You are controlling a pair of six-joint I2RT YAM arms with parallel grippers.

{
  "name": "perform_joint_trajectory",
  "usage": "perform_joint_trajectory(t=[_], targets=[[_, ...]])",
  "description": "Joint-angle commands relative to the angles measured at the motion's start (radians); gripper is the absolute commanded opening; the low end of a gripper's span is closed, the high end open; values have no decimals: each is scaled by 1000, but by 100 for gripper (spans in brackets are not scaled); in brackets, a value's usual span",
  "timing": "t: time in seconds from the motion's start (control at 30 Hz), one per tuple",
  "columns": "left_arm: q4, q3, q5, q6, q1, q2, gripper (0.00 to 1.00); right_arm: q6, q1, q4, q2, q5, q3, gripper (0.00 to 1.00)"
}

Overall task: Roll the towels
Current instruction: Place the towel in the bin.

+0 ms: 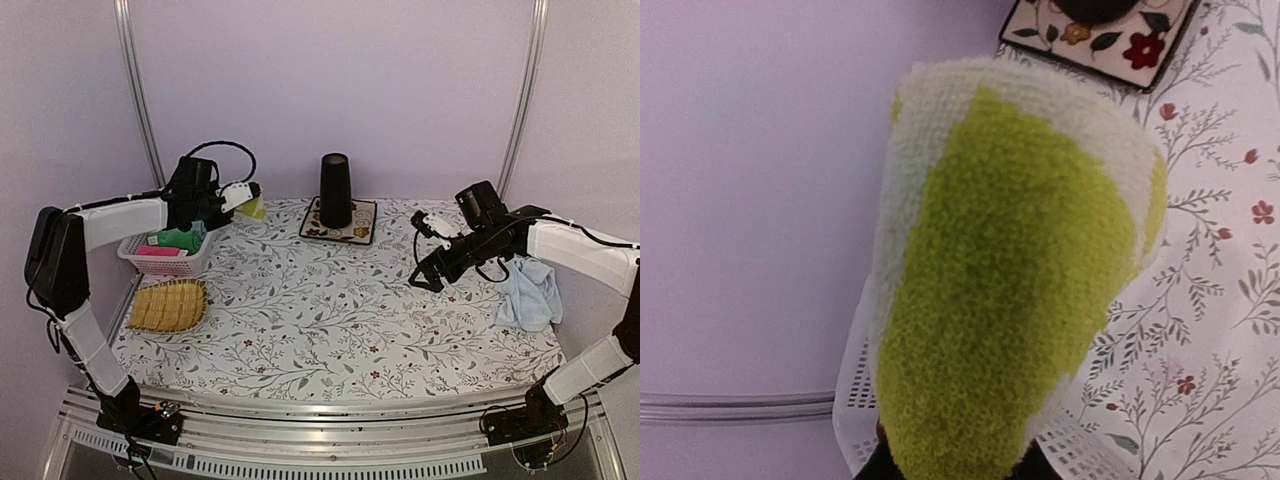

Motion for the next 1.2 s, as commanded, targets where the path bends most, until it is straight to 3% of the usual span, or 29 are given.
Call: perform_joint_trajectory(t=[0.0, 0.23, 0.57, 0.77, 1.07, 1.17], targets=[[59, 141, 25, 71, 129, 72, 0, 16, 3, -25, -33, 6, 3, 99], [134, 346, 89, 128, 296, 311, 0, 18, 3, -48, -33, 41, 29, 99], [335, 535, 127, 215, 400, 545, 0, 14, 3, -22, 12, 54, -5, 99], [368, 556, 173, 229, 458, 541, 0, 12, 3, -34, 39, 49, 19, 99], [623, 401, 171, 325, 505, 565, 0, 11, 3, -18, 61, 37, 20, 99], [615, 390, 212, 316, 516, 585, 0, 11, 3, -21, 59, 37, 25, 99]])
